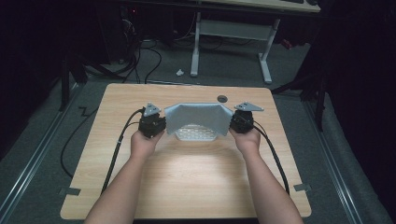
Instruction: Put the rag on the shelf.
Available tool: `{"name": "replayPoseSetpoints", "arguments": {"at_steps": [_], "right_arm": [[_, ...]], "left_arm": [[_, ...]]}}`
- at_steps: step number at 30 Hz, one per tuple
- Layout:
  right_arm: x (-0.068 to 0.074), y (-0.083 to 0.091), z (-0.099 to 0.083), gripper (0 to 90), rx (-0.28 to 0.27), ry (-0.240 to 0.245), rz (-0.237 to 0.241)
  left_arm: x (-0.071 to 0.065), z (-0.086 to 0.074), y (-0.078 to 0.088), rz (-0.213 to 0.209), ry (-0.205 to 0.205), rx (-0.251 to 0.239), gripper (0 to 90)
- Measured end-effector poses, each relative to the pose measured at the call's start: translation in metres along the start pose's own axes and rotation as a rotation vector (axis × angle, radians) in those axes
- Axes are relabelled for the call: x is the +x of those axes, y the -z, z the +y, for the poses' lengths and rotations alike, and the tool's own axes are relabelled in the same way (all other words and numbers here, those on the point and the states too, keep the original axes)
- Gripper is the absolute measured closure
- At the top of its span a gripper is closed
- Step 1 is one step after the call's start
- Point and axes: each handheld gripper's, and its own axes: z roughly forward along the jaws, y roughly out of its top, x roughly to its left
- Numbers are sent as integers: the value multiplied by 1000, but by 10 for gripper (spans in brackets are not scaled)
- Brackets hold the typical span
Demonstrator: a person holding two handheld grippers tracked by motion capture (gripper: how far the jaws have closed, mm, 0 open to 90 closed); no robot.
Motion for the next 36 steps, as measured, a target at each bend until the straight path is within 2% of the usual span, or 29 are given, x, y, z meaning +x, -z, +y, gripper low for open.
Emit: {"name": "replayPoseSetpoints", "arguments": {"at_steps": [5, 8, 12, 16, 20, 25, 31, 36], "right_arm": [[-2, 1, -4, 879, -5, -13, -6], [-4, 3, -5, 830, -1, -19, -11], [-8, 6, -3, 769, -2, -23, -27], [-15, 13, 0, 759, -19, -34, -35], [-19, 21, 3, 754, -27, -31, -55], [-23, 28, 5, 753, -31, -29, -70], [-27, 34, 5, 753, -38, -27, -82], [-28, 40, 4, 753, -36, -2, -97]], "left_arm": [[-1, 0, 0, -4, 1, 1, 882], [-1, 0, 1, -7, 0, 3, 871], [4, 2, 6, 3, 23, -11, 726], [9, 4, 16, 35, 42, -47, 683], [14, 6, 25, 58, 55, -66, 673], [25, 5, 36, 66, 90, -91, 661], [34, 3, 48, 98, 101, -113, 661], [40, -2, 55, 121, 107, -109, 661]]}}
